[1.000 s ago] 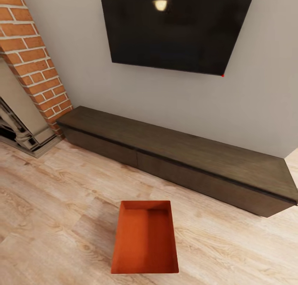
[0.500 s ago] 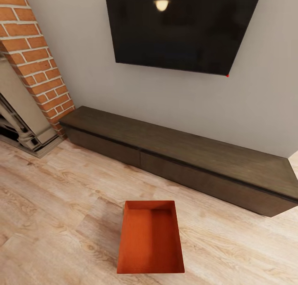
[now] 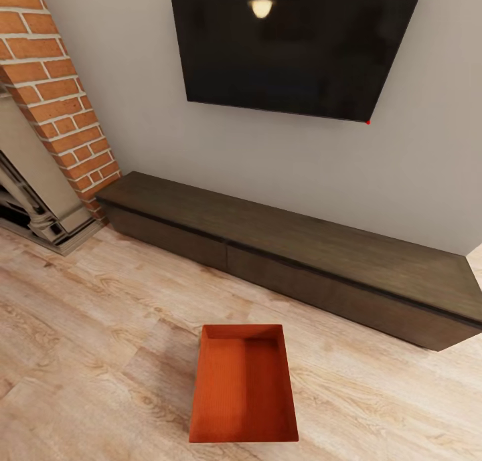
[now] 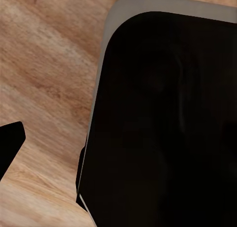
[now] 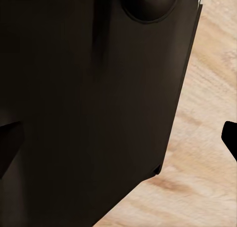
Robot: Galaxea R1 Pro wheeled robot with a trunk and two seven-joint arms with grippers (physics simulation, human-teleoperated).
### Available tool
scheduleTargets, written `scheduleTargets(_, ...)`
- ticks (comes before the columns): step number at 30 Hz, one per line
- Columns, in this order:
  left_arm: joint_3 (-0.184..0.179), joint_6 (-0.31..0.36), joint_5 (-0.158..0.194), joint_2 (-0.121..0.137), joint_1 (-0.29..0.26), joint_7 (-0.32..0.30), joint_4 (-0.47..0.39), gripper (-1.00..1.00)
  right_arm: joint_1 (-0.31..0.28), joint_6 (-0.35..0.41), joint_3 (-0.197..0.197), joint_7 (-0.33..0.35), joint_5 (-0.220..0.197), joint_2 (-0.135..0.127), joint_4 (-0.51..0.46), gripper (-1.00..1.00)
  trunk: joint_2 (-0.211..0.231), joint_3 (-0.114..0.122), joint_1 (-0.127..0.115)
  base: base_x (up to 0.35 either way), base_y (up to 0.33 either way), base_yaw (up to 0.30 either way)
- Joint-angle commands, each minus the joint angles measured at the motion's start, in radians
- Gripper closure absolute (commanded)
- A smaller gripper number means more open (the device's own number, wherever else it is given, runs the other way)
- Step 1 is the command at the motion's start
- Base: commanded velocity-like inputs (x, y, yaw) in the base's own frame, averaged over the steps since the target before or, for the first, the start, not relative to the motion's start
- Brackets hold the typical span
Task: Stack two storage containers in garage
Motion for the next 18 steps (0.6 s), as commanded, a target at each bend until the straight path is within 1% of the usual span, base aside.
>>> scheduleTargets(1, 0.000, -0.003, 0.005, 0.000, 0.000, 0.001, 0.001, -1.00, -0.001, -0.006, 0.006, -0.001, -0.002, 0.000, 0.003, -1.00, 0.000, -0.001, 0.000, 0.000, 0.000, 0.000)
scheduleTargets(11, 0.001, -0.002, 0.003, 0.001, 0.000, 0.003, 0.000, -1.00, -0.001, -0.001, 0.003, -0.012, -0.005, 0.000, -0.002, -1.00, 0.000, -0.001, 0.000, 0.000, 0.000, 0.000)
scheduleTargets(14, -0.002, 0.004, 0.002, 0.005, 0.000, 0.008, -0.005, -1.00, -0.001, 0.007, -0.003, -0.020, -0.007, -0.006, -0.022, -1.00, 0.000, -0.001, 0.000, 0.000, 0.000, 0.000)
scheduleTargets(18, -0.003, 0.008, 0.001, 0.017, 0.000, 0.009, -0.050, -1.00, 0.004, 0.061, -0.005, -0.026, -0.009, -0.018, -0.084, -1.00, 0.000, -0.001, 0.000, 0.000, 0.000, 0.000)
